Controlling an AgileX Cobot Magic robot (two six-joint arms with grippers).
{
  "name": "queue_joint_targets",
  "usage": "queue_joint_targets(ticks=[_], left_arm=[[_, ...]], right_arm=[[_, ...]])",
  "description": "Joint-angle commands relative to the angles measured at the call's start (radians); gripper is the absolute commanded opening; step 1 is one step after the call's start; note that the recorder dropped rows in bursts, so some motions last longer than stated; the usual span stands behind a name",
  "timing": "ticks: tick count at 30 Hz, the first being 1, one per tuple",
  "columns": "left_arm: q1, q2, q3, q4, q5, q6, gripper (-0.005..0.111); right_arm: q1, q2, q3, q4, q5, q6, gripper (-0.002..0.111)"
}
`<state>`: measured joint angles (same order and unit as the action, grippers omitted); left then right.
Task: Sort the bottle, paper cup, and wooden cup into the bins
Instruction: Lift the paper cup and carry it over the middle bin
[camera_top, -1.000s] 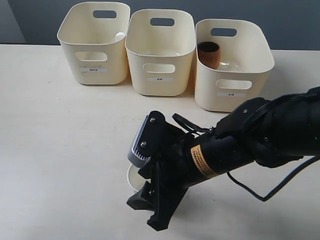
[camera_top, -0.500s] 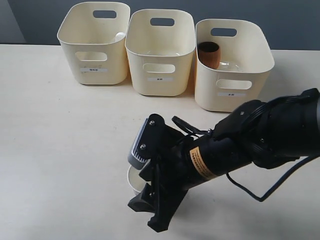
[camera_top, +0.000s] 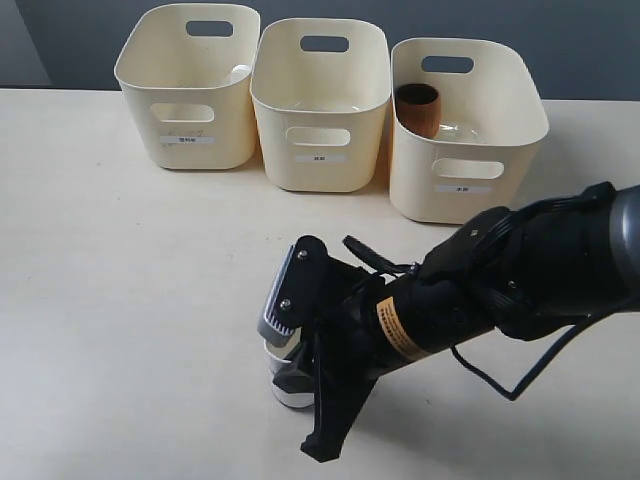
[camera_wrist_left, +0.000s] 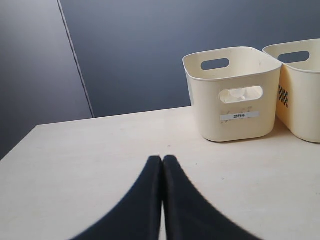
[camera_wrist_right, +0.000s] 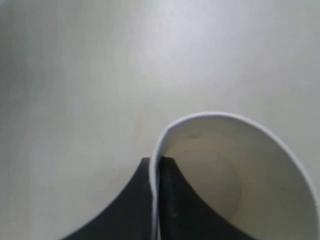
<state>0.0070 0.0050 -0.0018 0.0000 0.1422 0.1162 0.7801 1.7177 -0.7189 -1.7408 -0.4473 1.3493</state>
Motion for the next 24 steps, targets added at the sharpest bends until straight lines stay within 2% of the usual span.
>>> queue_joint_targets(ticks=[1,7,11,14,20,24], left_arm=[[0.000,-0.005,0.002,0.000,-0.007,-0.002,0.000],[0.000,-0.005,0.002,0.000,-0.007,-0.002,0.000],[0.000,-0.005,0.002,0.000,-0.007,-0.002,0.000],[0.000,-0.005,0.002,0.000,-0.007,-0.002,0.000],[0.000,-0.005,0.002,0.000,-0.007,-0.002,0.000],[0.000,-0.005,0.002,0.000,-0.007,-0.002,0.000]], right_arm=[[0.000,0.000,0.006,-0.004,0.075,-0.015,-0.001],[0.000,-0.050,-0.023,0.062,0.120,-0.080,-0.001],[0.000,-0.123,-0.082,0.242,0.156,-0.191,-0.001],[0.000,-0.164,-0.149,0.341,0.261,-0.238,-0.001],[0.000,-0.188,-0.291,0.354,0.479,-0.240,-0.001],[-0.008,-0.188,-0.352,0.312,0.505,-0.240,-0.001]])
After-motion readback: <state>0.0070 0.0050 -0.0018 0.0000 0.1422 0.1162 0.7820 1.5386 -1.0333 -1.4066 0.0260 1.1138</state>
